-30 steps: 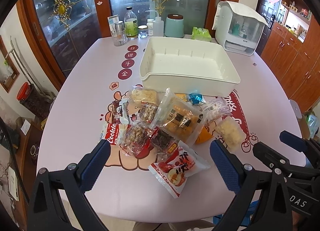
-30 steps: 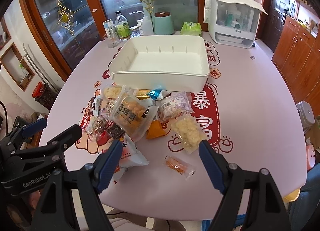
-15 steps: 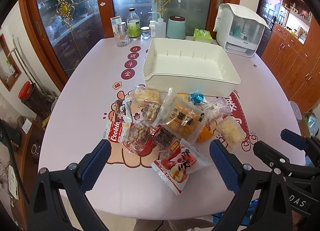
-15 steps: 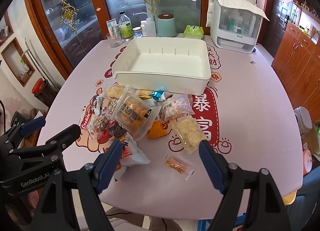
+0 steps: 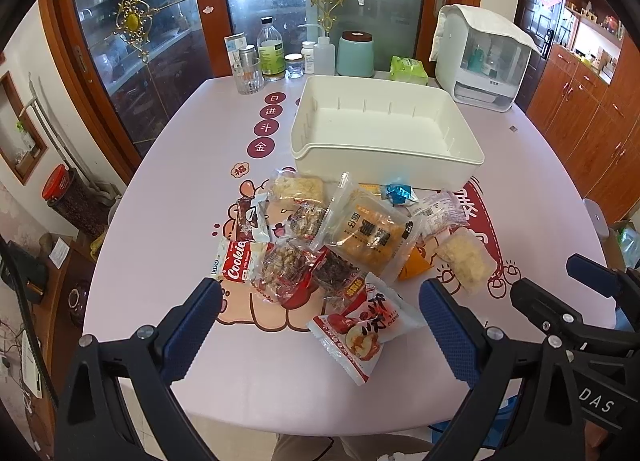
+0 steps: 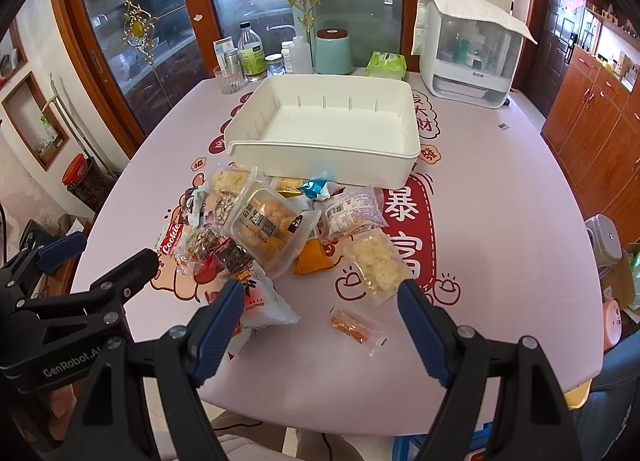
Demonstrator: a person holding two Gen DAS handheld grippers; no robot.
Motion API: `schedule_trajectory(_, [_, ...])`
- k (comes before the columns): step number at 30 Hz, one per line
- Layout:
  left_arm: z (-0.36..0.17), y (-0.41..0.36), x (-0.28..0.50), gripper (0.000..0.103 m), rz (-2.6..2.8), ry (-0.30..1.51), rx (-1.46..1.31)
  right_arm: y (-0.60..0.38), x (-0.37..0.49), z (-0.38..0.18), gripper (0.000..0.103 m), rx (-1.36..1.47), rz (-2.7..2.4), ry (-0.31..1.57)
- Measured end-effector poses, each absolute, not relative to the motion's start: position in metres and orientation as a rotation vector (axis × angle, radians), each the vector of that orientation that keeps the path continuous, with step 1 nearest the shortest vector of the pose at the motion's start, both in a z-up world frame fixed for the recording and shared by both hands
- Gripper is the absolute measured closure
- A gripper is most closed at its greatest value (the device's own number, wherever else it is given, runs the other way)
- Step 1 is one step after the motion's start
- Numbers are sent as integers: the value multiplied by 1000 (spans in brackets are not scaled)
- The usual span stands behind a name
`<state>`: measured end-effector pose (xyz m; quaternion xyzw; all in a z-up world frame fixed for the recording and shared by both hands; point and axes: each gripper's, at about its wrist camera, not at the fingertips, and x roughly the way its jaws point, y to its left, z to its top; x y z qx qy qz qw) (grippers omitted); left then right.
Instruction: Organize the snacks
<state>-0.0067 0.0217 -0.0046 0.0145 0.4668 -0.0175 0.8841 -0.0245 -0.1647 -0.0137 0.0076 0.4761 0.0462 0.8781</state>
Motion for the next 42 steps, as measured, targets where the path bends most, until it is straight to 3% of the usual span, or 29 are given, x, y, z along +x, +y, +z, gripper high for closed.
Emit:
schedule_trajectory(23, [3,88,37,4,-115,950,91,-109,0,-23,23,78,9,1090])
schedule_trajectory(42, [-87,151,85,5,-210,1071,215,-94,27,-130,23,354,-61,1370])
